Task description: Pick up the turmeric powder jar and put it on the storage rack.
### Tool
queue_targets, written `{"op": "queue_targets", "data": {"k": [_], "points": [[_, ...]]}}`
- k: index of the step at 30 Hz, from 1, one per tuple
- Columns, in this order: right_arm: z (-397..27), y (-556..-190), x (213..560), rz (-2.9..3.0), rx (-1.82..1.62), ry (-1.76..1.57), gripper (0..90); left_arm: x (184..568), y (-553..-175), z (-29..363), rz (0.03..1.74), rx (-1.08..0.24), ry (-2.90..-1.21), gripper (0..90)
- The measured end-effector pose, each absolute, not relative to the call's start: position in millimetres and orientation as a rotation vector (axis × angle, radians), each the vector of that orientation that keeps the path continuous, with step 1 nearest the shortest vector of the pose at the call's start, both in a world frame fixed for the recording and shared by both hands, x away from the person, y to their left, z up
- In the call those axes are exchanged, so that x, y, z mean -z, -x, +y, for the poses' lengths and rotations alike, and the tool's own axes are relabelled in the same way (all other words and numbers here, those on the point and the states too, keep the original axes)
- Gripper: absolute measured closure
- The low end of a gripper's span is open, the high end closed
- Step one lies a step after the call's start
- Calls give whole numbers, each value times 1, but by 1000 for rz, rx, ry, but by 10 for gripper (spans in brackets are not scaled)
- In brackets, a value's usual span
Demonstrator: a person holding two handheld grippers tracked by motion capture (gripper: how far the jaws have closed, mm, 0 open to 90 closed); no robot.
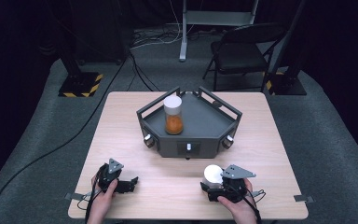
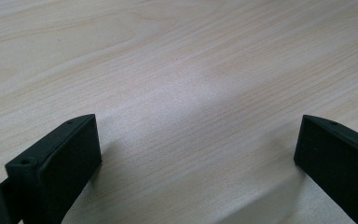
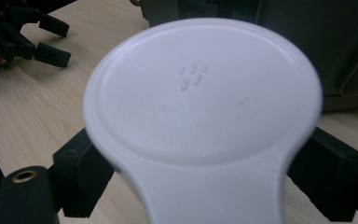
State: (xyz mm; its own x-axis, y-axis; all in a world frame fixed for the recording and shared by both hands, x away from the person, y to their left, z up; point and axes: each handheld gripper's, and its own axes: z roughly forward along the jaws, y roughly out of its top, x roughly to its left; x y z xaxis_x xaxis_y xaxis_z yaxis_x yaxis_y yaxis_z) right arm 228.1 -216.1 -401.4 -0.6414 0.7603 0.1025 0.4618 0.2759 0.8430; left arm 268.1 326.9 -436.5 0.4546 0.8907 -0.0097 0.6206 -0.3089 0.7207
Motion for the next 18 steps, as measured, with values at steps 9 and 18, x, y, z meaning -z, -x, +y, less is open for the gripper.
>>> {"op": "queue_targets", "data": {"k": [9,18], "points": [[-212,-230,401,2227,-1284,-1101,280,436,-268,327,1257,-523,-2043,1],[-213,-232,393,2234,-1260,-1103,284,436,-268,327,1257,-522,-2043,1]]}}
